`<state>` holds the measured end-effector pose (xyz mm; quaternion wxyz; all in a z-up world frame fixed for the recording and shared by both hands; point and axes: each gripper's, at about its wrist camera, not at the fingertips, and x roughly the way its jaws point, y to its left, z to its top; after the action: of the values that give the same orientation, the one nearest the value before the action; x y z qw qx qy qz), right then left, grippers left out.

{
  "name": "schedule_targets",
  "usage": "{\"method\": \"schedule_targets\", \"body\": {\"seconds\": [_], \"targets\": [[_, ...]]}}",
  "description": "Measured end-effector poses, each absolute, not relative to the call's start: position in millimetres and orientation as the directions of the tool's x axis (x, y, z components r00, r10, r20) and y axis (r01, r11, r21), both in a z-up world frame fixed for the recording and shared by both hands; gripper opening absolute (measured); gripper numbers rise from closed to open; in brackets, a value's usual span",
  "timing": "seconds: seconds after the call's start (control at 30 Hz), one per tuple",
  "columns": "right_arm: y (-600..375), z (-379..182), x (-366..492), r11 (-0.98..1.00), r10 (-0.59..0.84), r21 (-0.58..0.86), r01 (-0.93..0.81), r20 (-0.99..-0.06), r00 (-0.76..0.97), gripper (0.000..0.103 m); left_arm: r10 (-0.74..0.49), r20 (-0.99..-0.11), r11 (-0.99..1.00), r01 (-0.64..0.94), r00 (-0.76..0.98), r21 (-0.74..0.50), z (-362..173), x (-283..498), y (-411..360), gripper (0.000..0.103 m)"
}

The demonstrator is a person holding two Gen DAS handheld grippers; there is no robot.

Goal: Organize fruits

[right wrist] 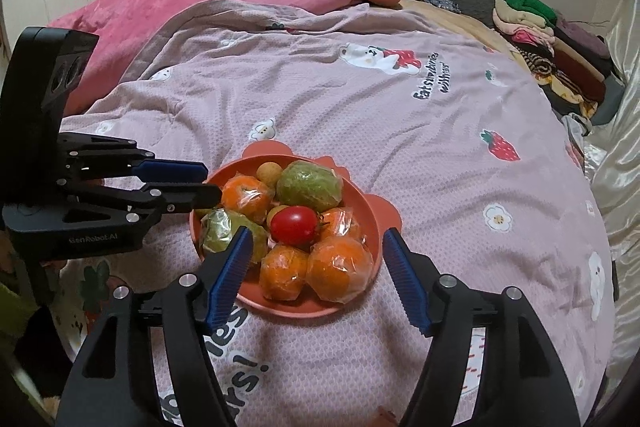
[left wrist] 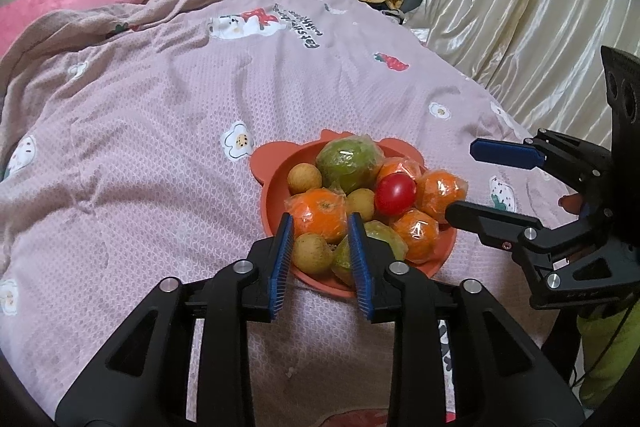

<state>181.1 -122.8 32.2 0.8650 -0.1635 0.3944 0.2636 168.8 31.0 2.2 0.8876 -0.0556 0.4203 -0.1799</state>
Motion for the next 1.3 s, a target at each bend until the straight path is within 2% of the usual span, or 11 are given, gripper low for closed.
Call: {"method": "schedule_targets", "body": {"seconds": [0.2, 0.37, 0.43, 0.5, 0.6, 0.83, 1.07, 1.3], "targets": [[-126.2, 35.7, 174.4, 0.817, 0.318, -0.079, -0.571, -0.765, 0.560, 0.075, -0.373, -0.709, 0.926, 0.281, 0.598, -0.251, 11.9, 163.4, 30.3, 0.026], [-128.0, 41.6, 168.0, 0.823, 0.317, -0.082, -0.562, -0.755, 0.574, 0.082, -0.377, -0.696, 0.925, 0.286, 0.611, -0.250, 19.2, 158.8, 29.9, 0.031], [-128.5, 43.7, 165.9, 0.825, 0.319, -0.080, -0.560, -0.752, 0.577, 0.085, -0.377, -0.693, 0.925, 0.286, 0.615, -0.250, 21.5, 157.6, 29.5, 0.038], [-129.1, 45.8, 163.5, 0.828, 0.318, -0.081, -0.554, -0.748, 0.583, 0.088, -0.378, -0.688, 0.925, 0.288, 0.620, -0.248, 24.1, 155.6, 28.7, 0.038], [-131.5, 48.5, 160.4, 0.834, 0.314, -0.082, -0.546, -0.743, 0.591, 0.092, -0.379, -0.679, 0.924, 0.292, 0.629, -0.246, 28.4, 151.8, 28.1, 0.046], [-138.9, 52.2, 152.6, 0.848, 0.299, -0.091, -0.522, -0.732, 0.612, 0.098, -0.375, -0.660, 0.927, 0.284, 0.651, -0.246, 38.4, 143.2, 30.5, 0.057], [-151.4, 59.4, 144.6, 0.863, 0.309, -0.067, -0.500, -0.713, 0.629, 0.098, -0.360, -0.641, 0.933, 0.265, 0.678, -0.243, 49.6, 129.7, 33.9, 0.072], [-160.1, 68.9, 130.5, 0.864, 0.327, -0.060, -0.499, -0.688, 0.648, 0.098, -0.322, -0.644, 0.946, 0.218, 0.694, -0.238, 52.5, 109.2, 36.3, 0.093]]}}
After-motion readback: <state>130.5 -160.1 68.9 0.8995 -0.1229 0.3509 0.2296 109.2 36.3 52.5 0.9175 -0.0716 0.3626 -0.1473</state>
